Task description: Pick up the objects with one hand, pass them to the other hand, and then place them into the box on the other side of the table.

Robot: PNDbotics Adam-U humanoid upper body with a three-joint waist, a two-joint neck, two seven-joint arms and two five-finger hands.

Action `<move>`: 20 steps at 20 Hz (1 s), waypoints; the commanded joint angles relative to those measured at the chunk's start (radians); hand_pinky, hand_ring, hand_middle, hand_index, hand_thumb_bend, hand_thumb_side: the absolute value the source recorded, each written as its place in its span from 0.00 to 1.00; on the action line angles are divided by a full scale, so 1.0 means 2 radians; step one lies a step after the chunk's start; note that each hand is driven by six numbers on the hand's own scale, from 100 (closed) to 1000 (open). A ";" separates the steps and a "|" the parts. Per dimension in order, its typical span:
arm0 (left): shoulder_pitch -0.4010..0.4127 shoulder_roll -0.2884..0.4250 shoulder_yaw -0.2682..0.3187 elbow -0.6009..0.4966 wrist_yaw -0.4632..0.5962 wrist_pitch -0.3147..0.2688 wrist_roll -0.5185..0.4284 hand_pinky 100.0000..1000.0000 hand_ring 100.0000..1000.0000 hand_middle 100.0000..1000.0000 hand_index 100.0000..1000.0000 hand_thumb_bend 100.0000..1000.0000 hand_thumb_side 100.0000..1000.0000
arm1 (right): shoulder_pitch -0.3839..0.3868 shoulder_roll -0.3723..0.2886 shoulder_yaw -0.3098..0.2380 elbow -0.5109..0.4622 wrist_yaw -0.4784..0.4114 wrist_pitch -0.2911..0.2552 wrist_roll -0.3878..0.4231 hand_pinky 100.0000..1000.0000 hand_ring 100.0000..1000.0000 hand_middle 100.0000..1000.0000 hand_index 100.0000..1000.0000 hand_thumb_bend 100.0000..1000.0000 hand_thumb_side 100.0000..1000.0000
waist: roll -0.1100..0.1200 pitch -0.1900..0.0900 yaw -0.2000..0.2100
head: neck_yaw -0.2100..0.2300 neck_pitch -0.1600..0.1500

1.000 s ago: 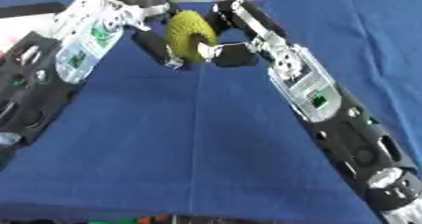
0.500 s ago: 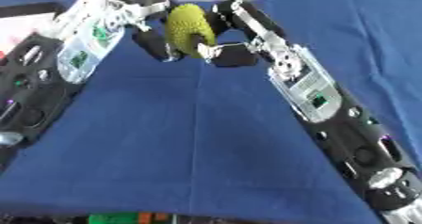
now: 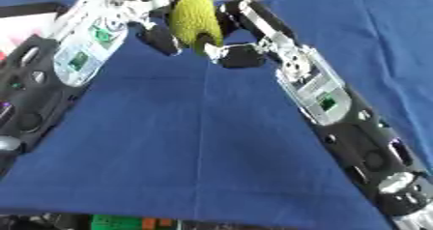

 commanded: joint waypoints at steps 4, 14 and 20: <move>-0.008 0.011 -0.003 -0.032 0.013 0.009 -0.007 0.77 0.58 0.47 0.48 0.00 0.10 | -0.005 -0.006 -0.004 -0.001 0.006 0.004 -0.011 0.63 0.47 0.31 0.37 0.00 0.00 | 0.000 -0.008 0.001 | 0.000 0.003; -0.007 0.012 -0.004 -0.037 -0.002 0.004 -0.033 0.76 0.60 0.49 0.53 0.04 0.07 | -0.004 -0.005 -0.004 -0.001 0.005 0.010 -0.038 0.62 0.45 0.30 0.36 0.00 0.00 | 0.000 -0.007 0.000 | 0.000 0.003; -0.006 0.014 -0.004 -0.038 -0.005 0.010 -0.035 0.74 0.56 0.44 0.42 0.00 0.11 | -0.003 -0.005 -0.003 0.000 0.004 0.016 -0.046 0.62 0.46 0.31 0.37 0.00 0.00 | 0.000 -0.007 0.001 | 0.001 0.003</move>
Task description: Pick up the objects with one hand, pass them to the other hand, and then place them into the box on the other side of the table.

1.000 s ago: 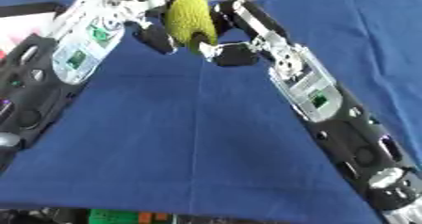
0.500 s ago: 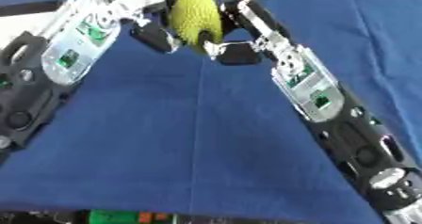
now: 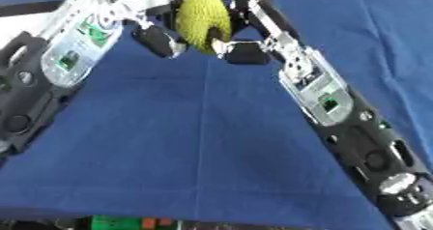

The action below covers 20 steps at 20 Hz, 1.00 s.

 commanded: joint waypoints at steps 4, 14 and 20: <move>-0.008 0.005 0.002 -0.016 -0.008 0.011 0.002 0.72 0.53 0.40 0.35 0.00 0.13 | -0.006 -0.005 0.000 -0.002 0.001 0.010 -0.011 0.62 0.45 0.31 0.37 0.00 0.00 | 0.000 -0.008 0.001 | 0.001 0.003; -0.008 0.006 0.001 -0.016 -0.013 0.015 -0.005 0.72 0.55 0.41 0.38 0.00 0.12 | -0.006 -0.005 0.001 -0.002 -0.006 0.007 -0.020 0.61 0.44 0.29 0.36 0.00 0.00 | 0.000 -0.008 0.002 | 0.002 0.003; -0.008 0.006 0.001 -0.016 -0.020 0.013 -0.013 0.72 0.55 0.42 0.39 0.00 0.12 | -0.006 -0.006 0.002 -0.003 -0.008 0.006 -0.021 0.61 0.44 0.29 0.35 0.00 0.00 | 0.000 -0.007 0.002 | 0.002 0.003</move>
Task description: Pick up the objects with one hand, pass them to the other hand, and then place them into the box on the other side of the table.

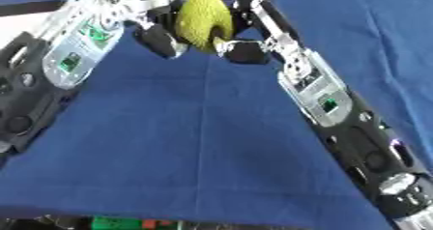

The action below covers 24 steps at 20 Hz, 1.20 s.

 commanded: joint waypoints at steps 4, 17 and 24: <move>-0.008 0.006 0.004 -0.012 -0.005 -0.001 -0.004 0.72 0.55 0.42 0.38 0.00 0.12 | -0.006 -0.006 -0.001 -0.005 -0.002 -0.001 -0.001 0.61 0.44 0.29 0.35 0.00 0.00 | -0.001 -0.008 0.001 | 0.003 0.003; -0.008 0.006 0.002 -0.009 -0.014 -0.026 -0.048 0.83 0.76 0.71 0.80 0.43 0.39 | -0.007 -0.007 0.000 -0.009 -0.008 -0.009 -0.001 0.60 0.43 0.28 0.35 0.01 0.00 | 0.000 -0.008 0.002 | 0.004 0.002; -0.007 0.006 0.004 -0.007 -0.022 -0.039 -0.061 0.84 0.78 0.73 0.82 0.57 0.62 | -0.006 -0.007 0.000 -0.008 -0.011 -0.013 0.000 0.60 0.43 0.28 0.34 0.04 0.00 | 0.000 -0.008 0.002 | 0.004 0.002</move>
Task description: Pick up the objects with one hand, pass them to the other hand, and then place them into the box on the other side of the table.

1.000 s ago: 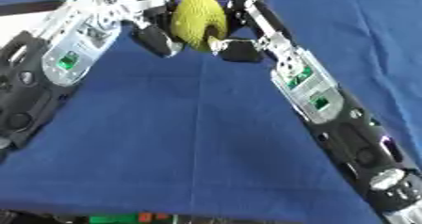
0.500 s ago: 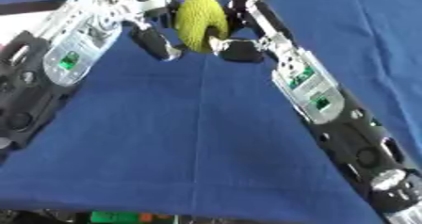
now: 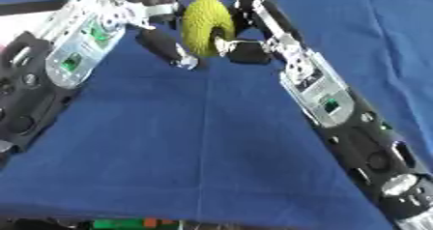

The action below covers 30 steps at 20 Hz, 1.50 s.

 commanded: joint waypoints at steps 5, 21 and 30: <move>-0.007 0.006 0.005 -0.006 -0.022 0.000 -0.004 0.84 0.78 0.73 0.82 0.59 0.68 | -0.007 -0.007 0.000 -0.006 -0.003 -0.005 0.001 0.60 0.43 0.28 0.34 0.05 0.00 | 0.000 -0.008 0.000 | 0.001 0.002; -0.005 0.005 0.006 -0.004 -0.019 0.025 0.027 0.81 0.74 0.68 0.76 0.00 0.55 | -0.005 -0.007 0.002 -0.006 -0.002 -0.004 0.007 0.60 0.43 0.28 0.34 0.05 0.00 | -0.001 -0.007 0.001 | 0.003 0.002; -0.003 0.005 0.006 -0.007 0.008 0.042 0.049 0.77 0.65 0.57 0.61 0.00 0.39 | -0.003 -0.006 0.002 -0.005 0.000 -0.002 0.009 0.60 0.43 0.28 0.34 0.04 0.00 | -0.002 -0.006 0.001 | 0.005 0.002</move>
